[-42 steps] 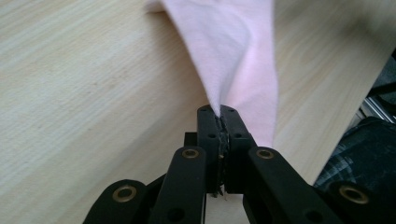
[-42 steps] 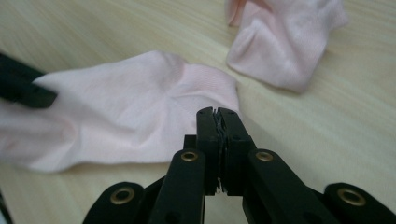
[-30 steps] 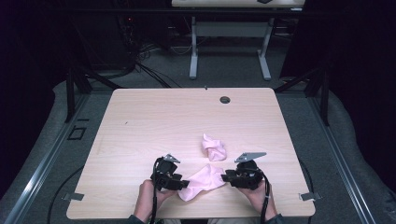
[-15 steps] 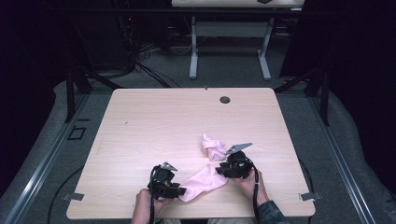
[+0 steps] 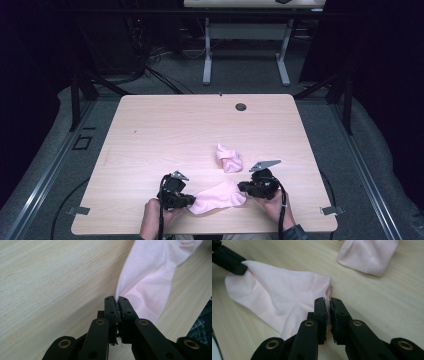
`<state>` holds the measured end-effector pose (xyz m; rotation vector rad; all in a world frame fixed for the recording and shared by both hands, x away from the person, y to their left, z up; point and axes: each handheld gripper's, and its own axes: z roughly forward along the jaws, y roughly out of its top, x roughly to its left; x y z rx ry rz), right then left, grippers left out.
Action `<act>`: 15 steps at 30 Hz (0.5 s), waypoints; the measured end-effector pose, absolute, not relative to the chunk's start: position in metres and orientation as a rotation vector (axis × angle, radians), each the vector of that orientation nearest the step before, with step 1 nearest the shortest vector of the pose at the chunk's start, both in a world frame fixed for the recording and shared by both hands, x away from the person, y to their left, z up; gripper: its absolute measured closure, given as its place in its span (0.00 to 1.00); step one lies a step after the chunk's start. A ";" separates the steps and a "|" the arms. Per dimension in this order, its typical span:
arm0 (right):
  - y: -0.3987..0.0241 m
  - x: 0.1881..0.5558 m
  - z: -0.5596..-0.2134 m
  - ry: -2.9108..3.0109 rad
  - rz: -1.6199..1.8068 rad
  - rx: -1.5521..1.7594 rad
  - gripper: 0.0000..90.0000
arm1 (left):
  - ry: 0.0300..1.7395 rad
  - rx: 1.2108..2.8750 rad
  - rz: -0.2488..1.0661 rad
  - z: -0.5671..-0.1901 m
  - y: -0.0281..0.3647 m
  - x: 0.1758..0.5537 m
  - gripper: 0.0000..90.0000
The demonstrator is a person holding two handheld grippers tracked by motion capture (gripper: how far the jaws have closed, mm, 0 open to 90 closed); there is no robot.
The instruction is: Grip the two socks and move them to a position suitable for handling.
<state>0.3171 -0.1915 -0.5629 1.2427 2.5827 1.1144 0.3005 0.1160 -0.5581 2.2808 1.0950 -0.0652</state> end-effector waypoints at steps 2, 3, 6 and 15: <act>-0.193 0.309 -0.562 2.584 1.103 1.246 0.93 | 1.085 2.290 -0.061 -0.557 0.116 0.304 0.96; -0.194 0.307 -0.562 2.590 1.096 1.252 0.93 | 1.088 2.286 -0.058 -0.557 0.115 0.305 0.96; -0.195 0.297 -0.562 2.603 1.081 1.262 0.93 | 1.077 2.300 -0.056 -0.557 0.114 0.311 0.96; -0.203 0.293 -0.561 2.586 1.102 1.318 0.75 | 1.087 2.286 -0.045 -0.552 0.115 0.318 0.68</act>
